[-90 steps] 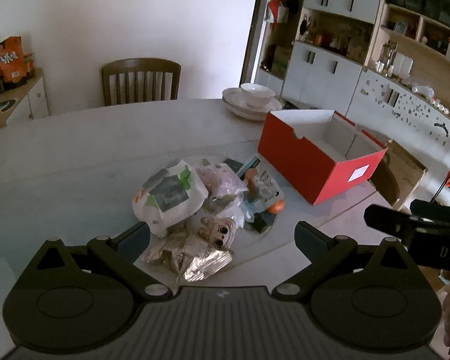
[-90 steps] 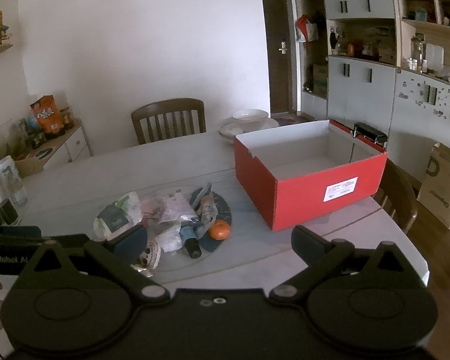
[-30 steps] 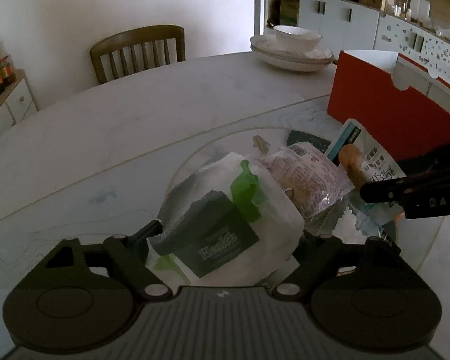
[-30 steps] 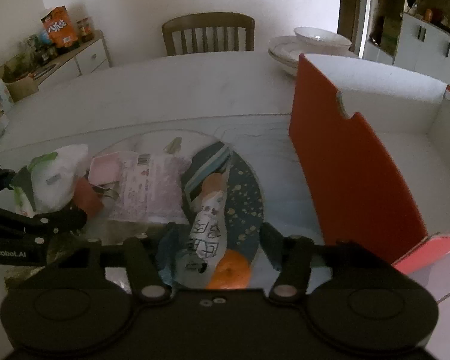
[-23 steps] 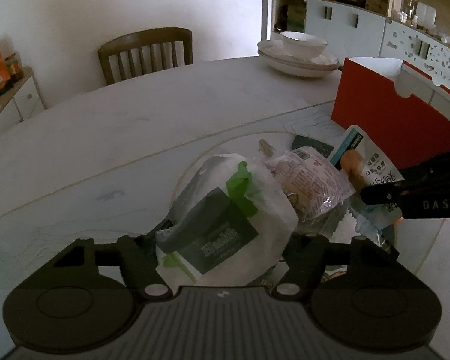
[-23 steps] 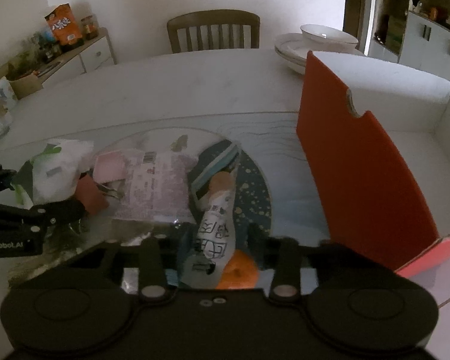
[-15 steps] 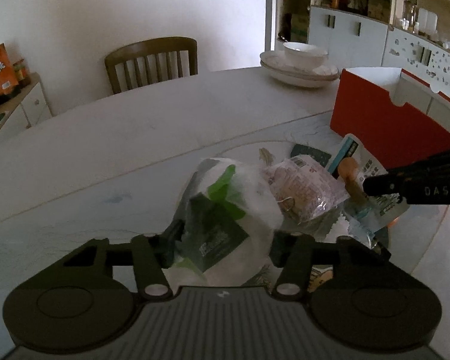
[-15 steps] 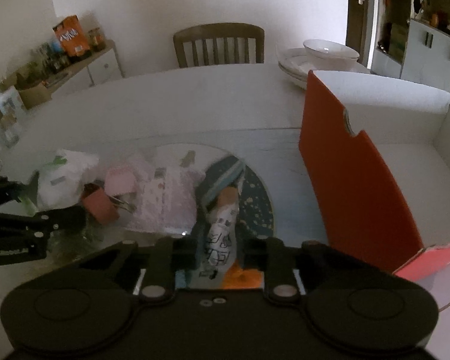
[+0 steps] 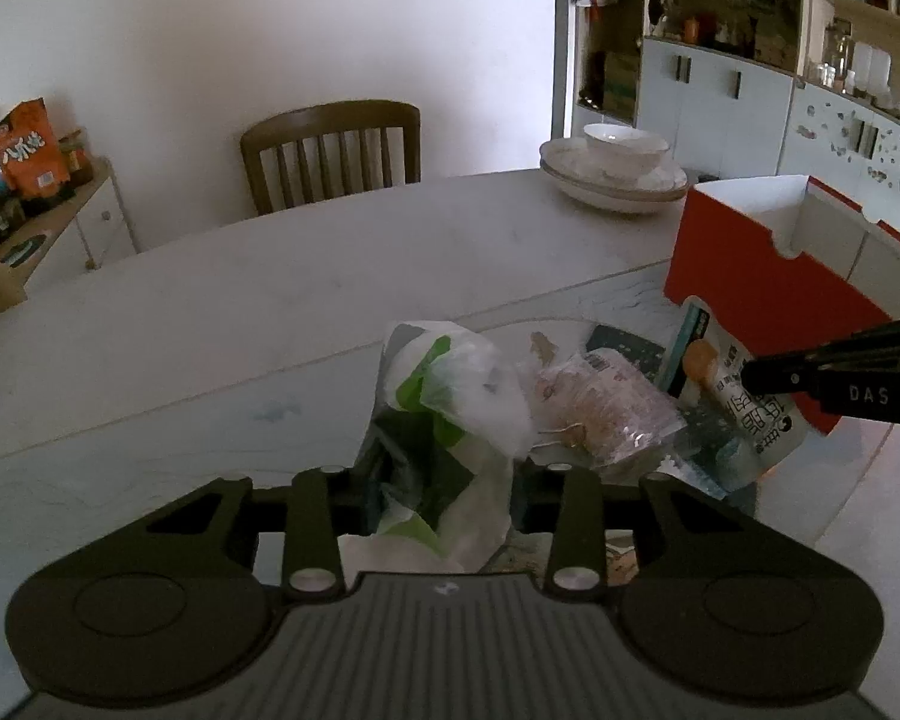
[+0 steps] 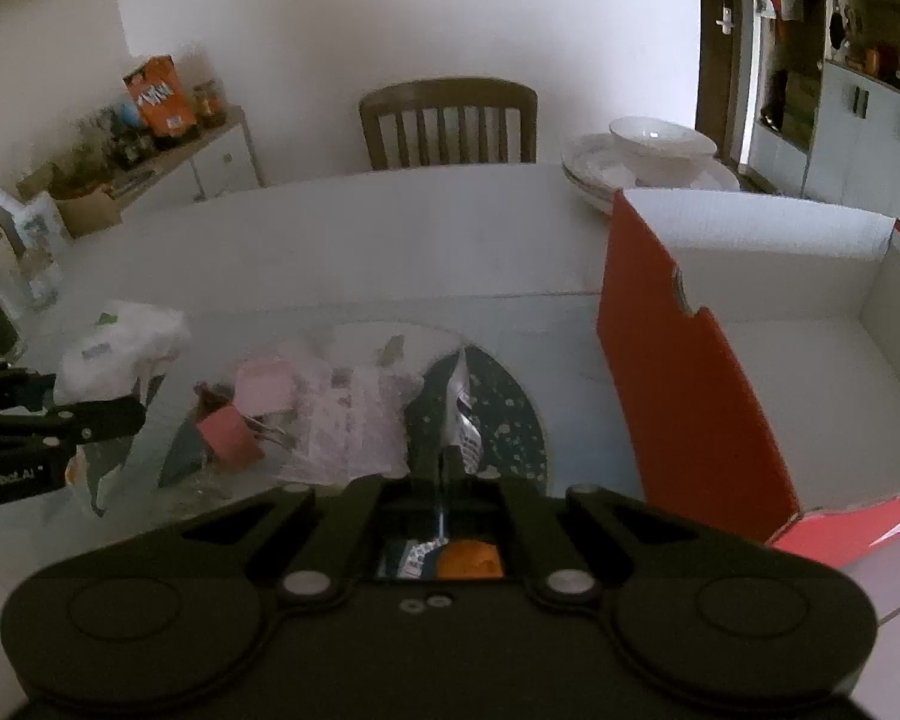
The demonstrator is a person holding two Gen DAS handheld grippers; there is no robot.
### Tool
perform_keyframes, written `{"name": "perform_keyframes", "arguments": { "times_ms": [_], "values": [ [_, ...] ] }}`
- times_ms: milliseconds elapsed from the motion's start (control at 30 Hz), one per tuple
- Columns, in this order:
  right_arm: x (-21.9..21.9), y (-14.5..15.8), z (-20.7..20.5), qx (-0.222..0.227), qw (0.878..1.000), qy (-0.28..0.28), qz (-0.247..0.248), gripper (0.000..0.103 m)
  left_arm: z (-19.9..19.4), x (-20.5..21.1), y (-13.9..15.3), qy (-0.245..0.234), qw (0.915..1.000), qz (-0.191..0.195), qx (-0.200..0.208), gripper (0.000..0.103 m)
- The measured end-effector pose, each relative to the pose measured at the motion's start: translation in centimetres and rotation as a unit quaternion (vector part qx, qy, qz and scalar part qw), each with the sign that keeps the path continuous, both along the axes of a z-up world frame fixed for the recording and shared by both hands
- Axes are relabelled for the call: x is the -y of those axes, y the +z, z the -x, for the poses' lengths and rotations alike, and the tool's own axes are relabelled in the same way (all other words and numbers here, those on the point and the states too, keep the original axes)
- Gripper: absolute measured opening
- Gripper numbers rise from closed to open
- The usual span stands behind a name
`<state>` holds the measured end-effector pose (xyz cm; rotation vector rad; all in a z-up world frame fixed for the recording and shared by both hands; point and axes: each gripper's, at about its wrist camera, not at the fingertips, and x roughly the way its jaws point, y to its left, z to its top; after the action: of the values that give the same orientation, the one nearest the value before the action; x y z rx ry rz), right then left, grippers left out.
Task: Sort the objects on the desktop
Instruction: 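Carry the plastic bag and snack packet over the red box with both grippers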
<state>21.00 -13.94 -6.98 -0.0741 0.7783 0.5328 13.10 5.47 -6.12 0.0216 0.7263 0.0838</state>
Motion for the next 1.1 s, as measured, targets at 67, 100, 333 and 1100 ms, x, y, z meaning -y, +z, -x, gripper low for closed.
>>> {"name": "perform_keyframes", "arguments": {
  "times_ms": [67,100,333,1100],
  "values": [
    [0.4,0.5,0.3,0.006,1.0,0.0,-0.002,0.0,0.3,0.4,0.6,-0.002,1.0,-0.002,0.001,0.035],
    [0.6,0.7,0.5,0.006,1.0,-0.001,-0.005,0.0,0.5,0.6,1.0,-0.003,1.0,0.0,0.001,0.035],
    [2.9,3.2,1.4,0.013,0.999,-0.011,-0.034,0.0,1.0,2.3,3.7,-0.018,0.9998,0.007,0.009,0.035],
    [12.3,10.0,-1.0,0.048,0.992,-0.059,-0.096,0.0,-6.0,12.9,9.5,-0.132,0.9899,0.038,0.036,0.035]
  ]
}}
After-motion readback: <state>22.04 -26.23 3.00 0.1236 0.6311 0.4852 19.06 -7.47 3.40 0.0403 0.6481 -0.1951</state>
